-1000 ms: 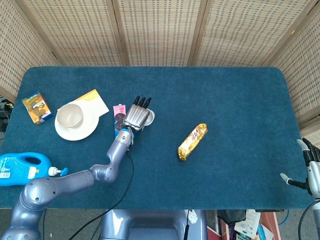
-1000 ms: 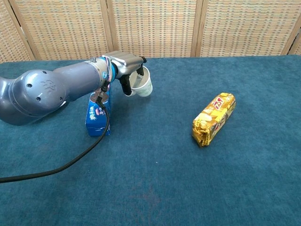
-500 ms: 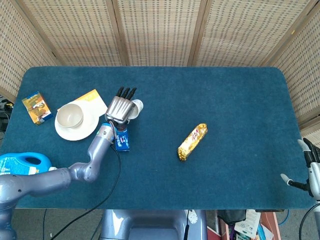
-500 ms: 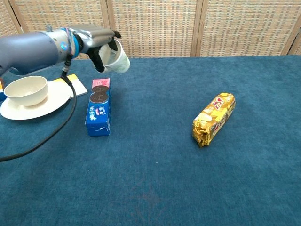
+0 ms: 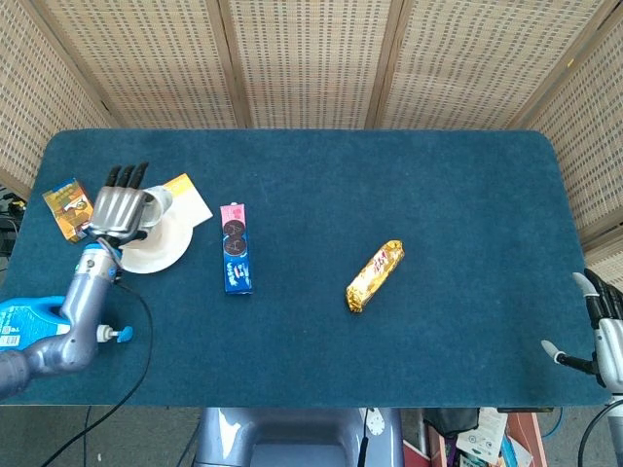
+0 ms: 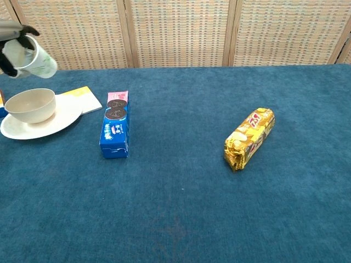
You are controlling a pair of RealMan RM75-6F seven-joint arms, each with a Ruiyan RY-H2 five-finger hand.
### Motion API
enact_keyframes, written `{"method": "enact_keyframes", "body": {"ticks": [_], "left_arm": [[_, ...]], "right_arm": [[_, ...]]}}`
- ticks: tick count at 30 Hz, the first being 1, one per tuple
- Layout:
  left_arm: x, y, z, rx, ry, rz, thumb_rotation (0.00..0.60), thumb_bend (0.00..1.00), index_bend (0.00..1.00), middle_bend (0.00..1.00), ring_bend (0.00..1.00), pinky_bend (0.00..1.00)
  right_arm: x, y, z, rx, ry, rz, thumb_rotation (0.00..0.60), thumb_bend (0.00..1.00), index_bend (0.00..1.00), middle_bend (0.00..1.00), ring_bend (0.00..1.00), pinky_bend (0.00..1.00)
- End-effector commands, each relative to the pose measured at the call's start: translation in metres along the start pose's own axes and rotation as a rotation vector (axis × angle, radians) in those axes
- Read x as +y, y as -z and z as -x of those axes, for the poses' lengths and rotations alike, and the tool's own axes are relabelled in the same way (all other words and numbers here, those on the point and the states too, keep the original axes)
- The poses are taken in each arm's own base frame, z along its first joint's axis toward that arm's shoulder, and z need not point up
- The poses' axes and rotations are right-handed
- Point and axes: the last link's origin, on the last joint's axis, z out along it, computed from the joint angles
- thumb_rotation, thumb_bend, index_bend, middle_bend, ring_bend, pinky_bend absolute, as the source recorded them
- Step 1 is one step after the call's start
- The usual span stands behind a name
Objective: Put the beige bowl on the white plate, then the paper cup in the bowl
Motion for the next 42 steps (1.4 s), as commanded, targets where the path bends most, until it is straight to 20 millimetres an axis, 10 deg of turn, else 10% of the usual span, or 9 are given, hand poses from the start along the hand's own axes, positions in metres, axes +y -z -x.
{"method": "enact_keyframes", "body": {"ticks": [1,8,28,42], "left_arm": [[-0.031,0.012,0.017,-0.06,-0.005,-0.048,0.6,0.37,0.64,0.0,0.0,0.0],[-0.054,0.016,0.035,-0.122,0.004,-0.074,0.6,0.37,0.64,0.0,0.0,0.0],[-0.024,-0.015,0.048,-0.145,-0.039,-0.064,0.6,0.37,0.63,0.0,0.0,0.0],[-0.029,-0.015,0.052,-0.142,-0.023,-0.089,0.6,0.2,0.33,0.0,0.0,0.0]], "right_arm": [[-0.003,0.001,0.001,-0.002,0.007,-0.009,0.6,0.14,0.0,0.0,0.0,0.0],[-0.007,0.002,0.003,-0.002,0.02,-0.015,0.6,0.14,0.0,0.0,0.0,0.0],[0.001,0.0,0.0,0.007,0.014,0.018,0.6,0.14,0.0,0.0,0.0,0.0],[0.0,0.0,0.001,0.004,0.019,0.018,0.6,0.14,0.0,0.0,0.0,0.0]]}}
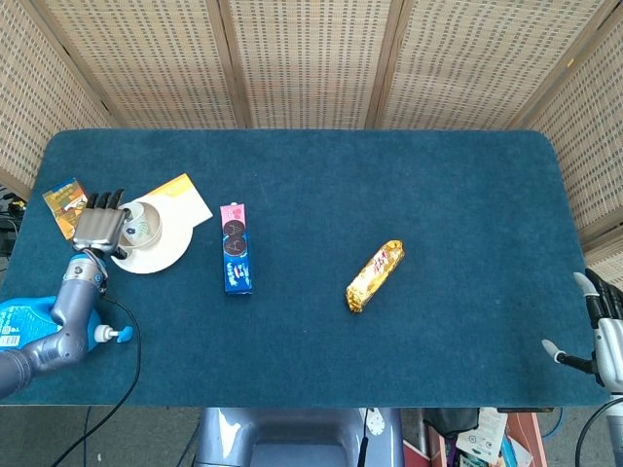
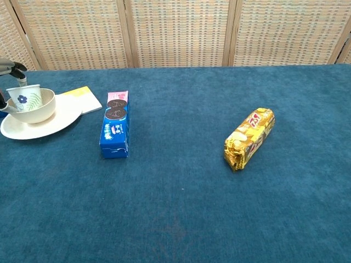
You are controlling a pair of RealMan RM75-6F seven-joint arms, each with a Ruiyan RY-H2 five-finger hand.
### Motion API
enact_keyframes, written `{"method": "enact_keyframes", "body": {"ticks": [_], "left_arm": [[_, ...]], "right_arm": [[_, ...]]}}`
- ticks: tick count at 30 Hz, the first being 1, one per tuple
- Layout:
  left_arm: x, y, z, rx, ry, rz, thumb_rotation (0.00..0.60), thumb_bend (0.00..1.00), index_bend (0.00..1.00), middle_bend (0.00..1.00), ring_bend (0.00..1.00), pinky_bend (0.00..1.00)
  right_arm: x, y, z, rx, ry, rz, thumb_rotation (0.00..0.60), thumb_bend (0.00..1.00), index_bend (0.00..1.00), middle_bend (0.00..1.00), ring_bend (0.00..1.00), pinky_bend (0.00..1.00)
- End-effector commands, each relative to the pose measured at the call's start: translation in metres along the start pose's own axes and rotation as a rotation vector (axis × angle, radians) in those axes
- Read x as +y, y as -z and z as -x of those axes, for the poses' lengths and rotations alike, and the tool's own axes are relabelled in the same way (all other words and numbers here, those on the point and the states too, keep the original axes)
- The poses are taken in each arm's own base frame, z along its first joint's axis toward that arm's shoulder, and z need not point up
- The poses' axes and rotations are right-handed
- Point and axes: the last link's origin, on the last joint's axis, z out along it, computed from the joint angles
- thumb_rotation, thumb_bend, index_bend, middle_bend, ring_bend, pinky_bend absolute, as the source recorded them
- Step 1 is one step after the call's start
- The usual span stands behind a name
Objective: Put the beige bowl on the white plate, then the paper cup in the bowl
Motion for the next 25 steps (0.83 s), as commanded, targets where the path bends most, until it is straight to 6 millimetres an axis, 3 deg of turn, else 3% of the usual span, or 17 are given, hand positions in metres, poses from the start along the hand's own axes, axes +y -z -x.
{"method": "enact_keyframes", "body": {"ticks": [1,5,9,17,21,25], "left_arm": [[-0.002,0.001,-0.002,0.01,0.014,-0.002,0.6,0.2,0.33,0.0,0.0,0.0],[-0.005,0.008,-0.011,0.046,0.093,0.005,0.6,0.2,0.33,0.0,0.0,0.0],[-0.009,0.025,-0.026,0.125,0.209,0.042,0.6,0.2,0.33,0.0,0.0,0.0],[-0.02,0.06,-0.036,0.247,0.319,0.1,0.6,0.2,0.32,0.0,0.0,0.0],[-0.022,0.093,-0.031,0.335,0.376,0.146,0.6,0.2,0.26,0.0,0.0,0.0],[-0.022,0.136,-0.007,0.445,0.308,0.182,0.6,0.19,0.14,0.0,0.0,0.0]], "right_arm": [[0.0,0.0,0.0,0.0,0.0,-0.001,0.6,0.14,0.0,0.0,0.0,0.0],[-0.001,0.0,0.0,-0.001,0.0,-0.003,0.6,0.14,0.0,0.0,0.0,0.0],[-0.002,0.0,0.001,-0.005,0.002,-0.009,0.6,0.14,0.0,0.0,0.0,0.0],[-0.003,0.001,0.0,0.0,0.004,-0.013,0.6,0.14,0.0,0.0,0.0,0.0],[-0.005,0.0,0.003,-0.007,0.011,-0.017,0.6,0.14,0.0,0.0,0.0,0.0],[-0.01,0.0,0.008,-0.019,0.04,-0.031,0.6,0.14,0.0,0.0,0.0,0.0]]}}
